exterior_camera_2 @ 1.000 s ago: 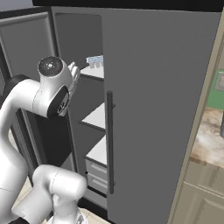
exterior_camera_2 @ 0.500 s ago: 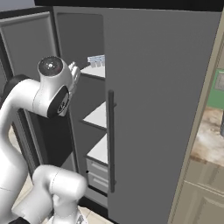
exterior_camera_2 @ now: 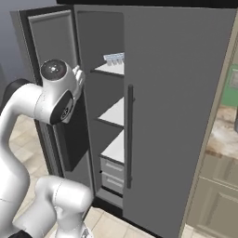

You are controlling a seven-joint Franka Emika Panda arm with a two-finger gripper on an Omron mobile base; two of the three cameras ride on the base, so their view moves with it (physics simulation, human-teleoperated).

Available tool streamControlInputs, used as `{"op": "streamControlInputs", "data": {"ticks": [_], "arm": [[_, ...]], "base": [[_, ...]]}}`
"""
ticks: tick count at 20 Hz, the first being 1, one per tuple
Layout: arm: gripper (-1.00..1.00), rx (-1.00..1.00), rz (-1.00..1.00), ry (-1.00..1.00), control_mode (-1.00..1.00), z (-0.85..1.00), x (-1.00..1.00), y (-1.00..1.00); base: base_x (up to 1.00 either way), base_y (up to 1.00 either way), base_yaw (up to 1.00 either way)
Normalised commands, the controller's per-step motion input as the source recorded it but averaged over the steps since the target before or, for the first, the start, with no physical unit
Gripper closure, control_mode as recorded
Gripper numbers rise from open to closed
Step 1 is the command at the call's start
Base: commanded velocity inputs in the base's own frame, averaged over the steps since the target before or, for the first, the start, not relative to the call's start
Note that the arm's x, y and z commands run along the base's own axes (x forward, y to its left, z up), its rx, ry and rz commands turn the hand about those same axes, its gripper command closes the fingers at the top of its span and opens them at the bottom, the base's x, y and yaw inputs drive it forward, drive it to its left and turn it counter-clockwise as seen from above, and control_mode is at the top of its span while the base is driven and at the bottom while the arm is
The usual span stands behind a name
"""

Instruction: The ice cube tray has been filled with water. Take the tray and place it in the freezer to make ice. Close the freezer door after placing the tray.

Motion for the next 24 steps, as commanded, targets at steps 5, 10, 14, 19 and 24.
{"op": "streamControlInputs", "data": {"ticks": [5,10,14,19,24], "arm": [[-1.0,0.0,0.0,0.0,1.0,0.0,0.0,0.0],[-1.0,0.0,0.0,0.0,1.0,0.0,0.0,0.0],[-1.0,0.0,0.0,0.0,1.0,0.0,0.0,0.0],[-1.0,0.0,0.0,0.0,1.0,0.0,0.0,0.0],[-1.0,0.0,0.0,0.0,1.0,0.0,0.0,0.0]], "base": [[-0.2,0.41,-0.12],[0.0,0.45,-0.16],[0.0,0.47,-0.19],[-0.01,0.47,-0.22],[-0.1,0.34,-0.24]]}}
